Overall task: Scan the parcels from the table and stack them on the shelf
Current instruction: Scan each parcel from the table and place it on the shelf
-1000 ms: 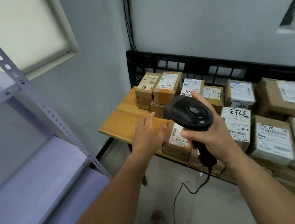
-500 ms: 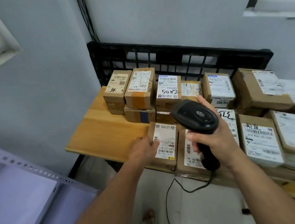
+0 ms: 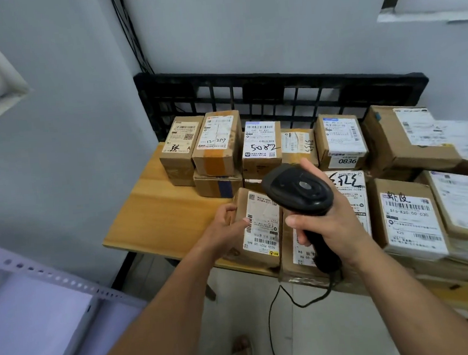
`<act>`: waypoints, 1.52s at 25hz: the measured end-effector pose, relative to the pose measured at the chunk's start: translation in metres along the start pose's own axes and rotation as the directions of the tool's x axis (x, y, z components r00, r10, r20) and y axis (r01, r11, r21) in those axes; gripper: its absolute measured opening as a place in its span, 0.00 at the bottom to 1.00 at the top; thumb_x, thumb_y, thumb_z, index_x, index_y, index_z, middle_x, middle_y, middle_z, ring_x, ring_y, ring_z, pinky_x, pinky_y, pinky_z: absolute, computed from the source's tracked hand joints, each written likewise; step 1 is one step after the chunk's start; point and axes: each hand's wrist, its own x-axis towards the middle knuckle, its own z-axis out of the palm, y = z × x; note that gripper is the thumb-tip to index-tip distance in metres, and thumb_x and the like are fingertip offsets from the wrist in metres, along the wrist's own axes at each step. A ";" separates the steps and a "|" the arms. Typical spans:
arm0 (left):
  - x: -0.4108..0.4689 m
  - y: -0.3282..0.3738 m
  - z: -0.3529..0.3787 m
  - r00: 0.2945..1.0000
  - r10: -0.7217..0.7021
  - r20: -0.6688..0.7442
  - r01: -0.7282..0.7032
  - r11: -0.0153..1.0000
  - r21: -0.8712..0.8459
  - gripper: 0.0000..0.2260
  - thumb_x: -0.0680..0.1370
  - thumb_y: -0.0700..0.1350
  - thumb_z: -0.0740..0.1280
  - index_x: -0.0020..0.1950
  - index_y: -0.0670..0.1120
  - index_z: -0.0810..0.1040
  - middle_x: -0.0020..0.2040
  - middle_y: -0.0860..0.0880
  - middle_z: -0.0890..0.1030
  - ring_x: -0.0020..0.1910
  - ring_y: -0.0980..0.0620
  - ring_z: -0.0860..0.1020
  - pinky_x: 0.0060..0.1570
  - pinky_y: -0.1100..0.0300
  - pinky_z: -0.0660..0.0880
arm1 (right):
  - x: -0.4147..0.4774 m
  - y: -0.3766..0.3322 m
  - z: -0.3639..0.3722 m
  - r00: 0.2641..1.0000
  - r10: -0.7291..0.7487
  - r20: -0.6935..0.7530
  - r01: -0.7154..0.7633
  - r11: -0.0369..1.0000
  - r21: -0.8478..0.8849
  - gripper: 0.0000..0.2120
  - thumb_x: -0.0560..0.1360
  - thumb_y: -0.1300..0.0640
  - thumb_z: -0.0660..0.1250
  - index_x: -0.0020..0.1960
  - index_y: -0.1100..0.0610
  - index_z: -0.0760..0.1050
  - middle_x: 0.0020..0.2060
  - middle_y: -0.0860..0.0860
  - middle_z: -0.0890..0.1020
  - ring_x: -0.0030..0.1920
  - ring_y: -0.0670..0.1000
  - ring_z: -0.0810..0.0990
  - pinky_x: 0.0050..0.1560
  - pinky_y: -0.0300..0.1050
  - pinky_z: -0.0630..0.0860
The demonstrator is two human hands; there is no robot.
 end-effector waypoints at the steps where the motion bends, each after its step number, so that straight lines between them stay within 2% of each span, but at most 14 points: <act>1: -0.003 0.000 0.001 1.000 0.004 -0.001 -0.004 1.000 -0.001 0.23 0.81 0.47 0.63 0.74 0.54 0.58 0.55 0.49 0.76 0.46 0.50 0.79 0.38 0.57 0.79 | 0.000 0.000 0.000 1.000 0.004 -0.002 -0.004 1.000 0.002 0.47 0.68 0.73 0.72 0.73 0.36 0.60 0.55 0.61 0.79 0.28 0.56 0.78 0.28 0.46 0.78; 4: -0.010 -0.002 0.004 1.000 -0.003 -0.025 0.003 0.999 0.039 0.28 0.78 0.54 0.64 0.76 0.57 0.58 0.57 0.50 0.75 0.52 0.49 0.78 0.45 0.54 0.79 | -0.001 -0.001 -0.002 1.000 0.015 -0.004 -0.015 1.000 0.011 0.47 0.68 0.72 0.73 0.74 0.37 0.59 0.55 0.61 0.79 0.28 0.56 0.78 0.28 0.46 0.79; 7: -0.004 -0.010 0.003 0.997 -0.022 -0.079 0.033 0.990 0.136 0.36 0.63 0.67 0.66 0.70 0.67 0.63 0.67 0.45 0.69 0.60 0.41 0.73 0.55 0.44 0.78 | 0.000 0.001 -0.003 1.000 0.019 -0.004 -0.018 1.000 0.007 0.49 0.68 0.70 0.75 0.77 0.39 0.56 0.49 0.59 0.82 0.27 0.56 0.77 0.28 0.47 0.78; 8: -0.003 -0.010 0.003 0.997 -0.031 -0.066 0.040 0.990 0.139 0.34 0.62 0.67 0.67 0.68 0.68 0.65 0.68 0.45 0.68 0.60 0.40 0.73 0.54 0.43 0.79 | 0.001 0.001 -0.003 1.000 0.018 -0.004 -0.018 1.000 0.010 0.49 0.67 0.69 0.75 0.77 0.40 0.56 0.47 0.57 0.82 0.27 0.56 0.77 0.28 0.47 0.78; 11: -0.014 0.000 0.006 1.000 0.004 0.010 -0.006 0.983 0.182 0.27 0.74 0.56 0.68 0.71 0.62 0.63 0.67 0.46 0.69 0.58 0.43 0.76 0.54 0.46 0.79 | 0.002 0.001 -0.002 1.000 0.011 -0.001 -0.011 1.000 0.007 0.49 0.69 0.73 0.72 0.77 0.41 0.55 0.41 0.55 0.84 0.26 0.56 0.76 0.26 0.49 0.76; 14: -0.012 -0.001 0.013 1.000 0.027 -0.013 -0.022 0.953 0.303 0.31 0.74 0.54 0.70 0.73 0.55 0.60 0.62 0.49 0.72 0.54 0.50 0.75 0.50 0.52 0.78 | 0.001 0.001 -0.001 1.000 0.005 0.009 -0.005 1.000 -0.002 0.48 0.69 0.74 0.71 0.76 0.39 0.57 0.43 0.56 0.83 0.25 0.57 0.76 0.25 0.48 0.76; 18: -0.013 0.001 0.029 0.984 0.069 -0.163 0.055 0.755 0.653 0.37 0.71 0.72 0.60 0.71 0.50 0.62 0.66 0.44 0.70 0.63 0.44 0.69 0.61 0.47 0.69 | -0.002 -0.003 -0.001 1.000 0.013 0.007 -0.013 1.000 -0.014 0.47 0.69 0.74 0.71 0.75 0.39 0.58 0.51 0.59 0.82 0.26 0.57 0.76 0.25 0.46 0.76; 21: -0.013 0.006 0.037 0.964 0.126 -0.235 0.103 0.638 0.763 0.41 0.70 0.73 0.61 0.71 0.45 0.62 0.67 0.42 0.69 0.65 0.43 0.67 0.63 0.48 0.66 | -0.003 -0.003 -0.003 1.000 0.022 0.002 -0.022 1.000 -0.020 0.48 0.69 0.75 0.71 0.77 0.42 0.57 0.50 0.57 0.83 0.26 0.57 0.76 0.26 0.47 0.77; 25: -0.007 0.006 0.027 0.973 0.073 -0.220 0.092 0.751 0.653 0.39 0.70 0.65 0.70 0.71 0.45 0.61 0.62 0.45 0.71 0.61 0.45 0.70 0.61 0.51 0.70 | -0.003 -0.004 -0.004 1.000 0.023 0.006 -0.022 1.000 -0.021 0.47 0.69 0.76 0.70 0.77 0.43 0.57 0.47 0.55 0.84 0.26 0.56 0.76 0.25 0.47 0.76; 28: -0.007 0.000 0.001 0.989 0.037 -0.146 0.018 0.934 0.356 0.41 0.69 0.52 0.76 0.74 0.56 0.54 0.59 0.47 0.74 0.52 0.48 0.77 0.45 0.53 0.79 | -0.004 -0.011 -0.003 1.000 0.011 0.025 -0.011 1.000 -0.009 0.47 0.69 0.75 0.71 0.77 0.43 0.56 0.43 0.55 0.84 0.26 0.55 0.77 0.26 0.47 0.76; 30: -0.017 -0.002 -0.015 0.991 0.071 -0.112 -0.056 0.990 0.129 0.47 0.69 0.43 0.76 0.76 0.61 0.47 0.63 0.49 0.73 0.55 0.47 0.77 0.40 0.56 0.79 | -0.007 -0.020 0.001 0.999 -0.009 0.048 0.009 1.000 0.011 0.48 0.69 0.73 0.72 0.77 0.41 0.56 0.40 0.52 0.85 0.25 0.55 0.76 0.26 0.48 0.76; 33: -0.032 0.001 -0.034 0.971 0.161 -0.179 -0.178 0.981 -0.082 0.52 0.68 0.36 0.76 0.77 0.62 0.44 0.68 0.47 0.71 0.63 0.44 0.74 0.47 0.50 0.80 | -0.016 -0.033 0.012 0.994 -0.039 0.106 0.032 0.997 0.063 0.49 0.63 0.64 0.77 0.73 0.36 0.58 0.40 0.54 0.85 0.26 0.56 0.77 0.27 0.47 0.75; 35: -0.041 0.004 -0.044 0.937 0.228 -0.264 -0.263 0.959 -0.107 0.53 0.67 0.37 0.77 0.77 0.63 0.46 0.69 0.44 0.71 0.67 0.43 0.72 0.58 0.40 0.76 | -0.024 -0.042 0.019 0.989 -0.055 0.138 0.043 0.995 0.091 0.47 0.60 0.58 0.78 0.70 0.32 0.59 0.42 0.57 0.84 0.27 0.56 0.77 0.28 0.48 0.76; 38: -0.058 0.009 -0.054 0.892 0.301 -0.336 -0.346 0.935 -0.081 0.52 0.66 0.38 0.78 0.76 0.65 0.48 0.66 0.46 0.71 0.67 0.42 0.71 0.61 0.36 0.73 | -0.035 -0.058 0.027 0.978 -0.098 0.186 0.075 0.989 0.125 0.49 0.60 0.57 0.77 0.73 0.34 0.57 0.42 0.61 0.83 0.27 0.56 0.77 0.29 0.48 0.77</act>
